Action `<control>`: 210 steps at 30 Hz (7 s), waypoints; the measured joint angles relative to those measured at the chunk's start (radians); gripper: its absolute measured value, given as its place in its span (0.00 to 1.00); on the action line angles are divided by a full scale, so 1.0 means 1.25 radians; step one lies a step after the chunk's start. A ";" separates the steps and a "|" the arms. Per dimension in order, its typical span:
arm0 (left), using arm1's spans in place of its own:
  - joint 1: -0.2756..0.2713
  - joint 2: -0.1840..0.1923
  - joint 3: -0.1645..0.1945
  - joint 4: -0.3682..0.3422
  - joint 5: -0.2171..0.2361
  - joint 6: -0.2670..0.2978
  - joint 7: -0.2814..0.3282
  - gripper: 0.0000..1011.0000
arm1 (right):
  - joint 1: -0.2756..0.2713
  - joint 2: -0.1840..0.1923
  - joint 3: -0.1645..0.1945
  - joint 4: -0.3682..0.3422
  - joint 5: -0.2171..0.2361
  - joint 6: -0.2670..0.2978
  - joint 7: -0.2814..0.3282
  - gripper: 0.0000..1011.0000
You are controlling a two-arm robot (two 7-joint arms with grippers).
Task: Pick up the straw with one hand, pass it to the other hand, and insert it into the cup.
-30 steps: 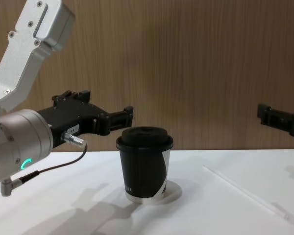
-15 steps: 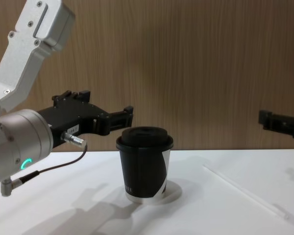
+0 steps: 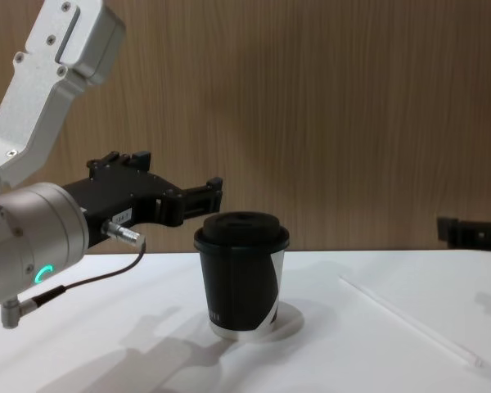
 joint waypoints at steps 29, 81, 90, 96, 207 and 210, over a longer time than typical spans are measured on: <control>0.000 0.000 0.000 0.000 0.000 0.000 0.000 0.99 | 0.053 0.025 -0.035 0.036 -0.013 0.109 0.075 0.99; 0.000 0.000 0.000 0.000 0.000 0.000 0.000 0.99 | 0.121 0.025 -0.022 0.185 0.009 0.141 0.164 0.99; 0.000 0.000 0.000 0.000 0.000 0.000 0.000 0.99 | 0.134 0.028 -0.032 0.206 0.014 0.141 0.173 0.99; 0.000 0.000 0.000 0.000 0.000 0.000 0.000 0.99 | 0.140 0.029 -0.039 0.215 0.014 0.143 0.173 0.99; 0.000 0.000 0.000 0.000 0.000 0.000 0.000 0.99 | 0.044 -0.027 -0.004 0.018 0.165 -0.134 0.254 0.00; 0.000 0.000 0.000 0.000 0.000 0.000 0.000 0.99 | 0.034 -0.028 -0.007 0.007 0.175 -0.141 0.261 0.00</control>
